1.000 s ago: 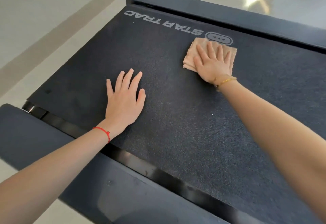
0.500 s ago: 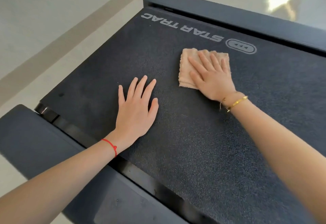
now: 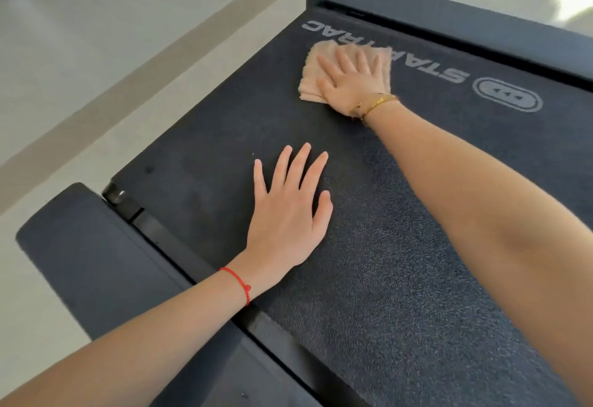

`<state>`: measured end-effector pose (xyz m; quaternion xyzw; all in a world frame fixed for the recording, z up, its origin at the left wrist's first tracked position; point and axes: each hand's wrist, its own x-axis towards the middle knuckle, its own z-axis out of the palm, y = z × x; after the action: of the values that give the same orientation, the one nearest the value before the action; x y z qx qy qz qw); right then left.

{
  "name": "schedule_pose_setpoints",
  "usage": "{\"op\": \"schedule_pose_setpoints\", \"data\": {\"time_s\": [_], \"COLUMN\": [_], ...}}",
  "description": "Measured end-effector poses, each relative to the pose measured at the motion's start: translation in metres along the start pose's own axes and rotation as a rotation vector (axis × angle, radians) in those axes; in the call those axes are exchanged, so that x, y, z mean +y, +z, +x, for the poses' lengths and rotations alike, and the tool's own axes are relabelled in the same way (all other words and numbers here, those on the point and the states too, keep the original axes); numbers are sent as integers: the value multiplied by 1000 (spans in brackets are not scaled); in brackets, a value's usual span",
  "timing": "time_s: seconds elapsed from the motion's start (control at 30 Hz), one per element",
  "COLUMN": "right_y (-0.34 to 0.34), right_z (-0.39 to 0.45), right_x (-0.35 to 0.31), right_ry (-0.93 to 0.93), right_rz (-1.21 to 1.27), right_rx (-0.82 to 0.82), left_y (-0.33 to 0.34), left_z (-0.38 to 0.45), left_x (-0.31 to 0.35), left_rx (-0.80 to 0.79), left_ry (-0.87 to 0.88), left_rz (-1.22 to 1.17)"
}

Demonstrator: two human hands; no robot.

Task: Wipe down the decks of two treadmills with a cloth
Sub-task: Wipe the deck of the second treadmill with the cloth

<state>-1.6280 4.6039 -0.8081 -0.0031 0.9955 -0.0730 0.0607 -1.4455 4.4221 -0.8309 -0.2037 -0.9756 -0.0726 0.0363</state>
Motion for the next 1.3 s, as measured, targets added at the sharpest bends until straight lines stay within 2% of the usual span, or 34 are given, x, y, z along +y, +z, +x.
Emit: {"op": "schedule_pose_setpoints", "data": {"time_s": [0.13, 0.23, 0.33, 0.43, 0.53, 0.63, 0.77, 0.9, 0.97, 1.13, 1.23, 1.3], "right_y": [17, 23, 21, 9, 5, 12, 23, 25, 20, 10, 14, 20], "right_z": [-28, -57, -71, -78, -91, -115, -175, -217, -215, -194, -198, -213], "right_x": [-33, -13, 31, 82, 100, 82, 57, 67, 90, 135, 119, 101], "right_ry": [-266, -304, -175, 72, 223, 192, 22, -61, 16, 385, 427, 383], "right_rz": [-18, -7, -23, -8, 18, 32, 27, 37, 32, 49, 72, 79], "right_rx": [4, 50, 89, 70, 67, 57, 89, 71, 77, 80, 60, 75], "left_y": [0, 0, 0, -1, -2, -1, -1, -1, -1, -4, -4, -3], "left_z": [0, 0, -1, -1, -1, 0, -1, -1, -1, -3, -2, -1], "left_x": [-1, -2, -3, -2, -1, -1, 0, -2, -1, 0, 0, -1], "left_rx": [8, 7, -3, -5, -4, 0, 9, 11, 9, -5, -14, -25], "left_ry": [-7, -2, -2, -2, -7, -9, 1, -2, 0, 9, 14, 26], "left_rz": [12, 2, -16, -31, -42, -50, -60, -72, -75, -74, -70, -71]}}
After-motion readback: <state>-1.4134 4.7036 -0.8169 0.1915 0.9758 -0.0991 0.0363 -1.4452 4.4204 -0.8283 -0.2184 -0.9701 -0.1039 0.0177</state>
